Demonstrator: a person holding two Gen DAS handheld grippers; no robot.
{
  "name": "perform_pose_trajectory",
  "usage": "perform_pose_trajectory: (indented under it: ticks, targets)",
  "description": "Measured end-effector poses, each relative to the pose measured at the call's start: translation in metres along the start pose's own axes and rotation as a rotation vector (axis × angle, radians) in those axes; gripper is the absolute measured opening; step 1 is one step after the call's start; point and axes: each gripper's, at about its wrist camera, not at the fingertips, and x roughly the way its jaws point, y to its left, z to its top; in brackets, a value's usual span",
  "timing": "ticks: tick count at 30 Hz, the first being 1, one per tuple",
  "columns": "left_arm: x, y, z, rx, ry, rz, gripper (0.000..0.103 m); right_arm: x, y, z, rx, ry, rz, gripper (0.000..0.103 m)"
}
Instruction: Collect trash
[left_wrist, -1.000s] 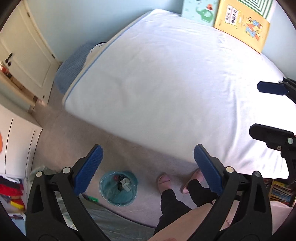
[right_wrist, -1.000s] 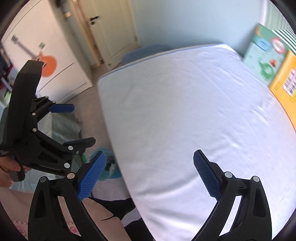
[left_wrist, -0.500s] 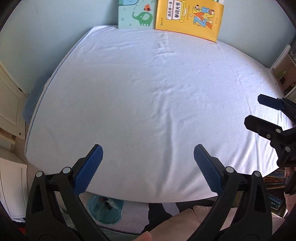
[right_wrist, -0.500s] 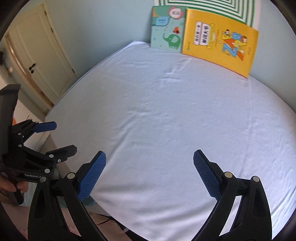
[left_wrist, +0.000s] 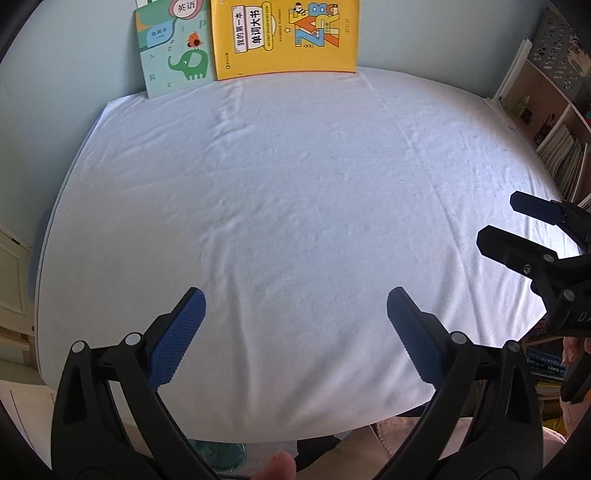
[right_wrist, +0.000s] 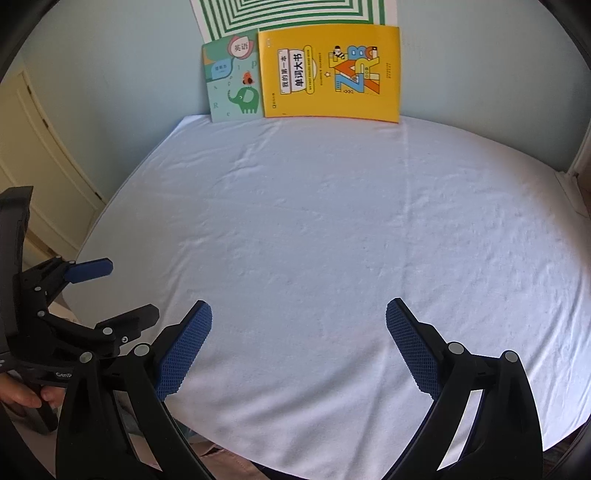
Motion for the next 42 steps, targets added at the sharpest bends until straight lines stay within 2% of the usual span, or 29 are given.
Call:
perform_pose_trajectory:
  ticks: [5, 15, 42]
  targets:
    - [0.005, -0.017, 0.009, 0.029, 0.004, -0.007, 0.096, -0.006, -0.019, -0.003, 0.054, -0.013, -0.014, 0.094]
    - [0.004, -0.033, 0.019, 0.052, -0.005, -0.004, 0.096, -0.009, -0.037, -0.006, 0.081, -0.016, -0.022, 0.094]
    - [0.006, -0.027, 0.025, 0.057, -0.006, 0.016, 0.096, -0.006, -0.036, 0.000, 0.081, -0.016, -0.027, 0.094]
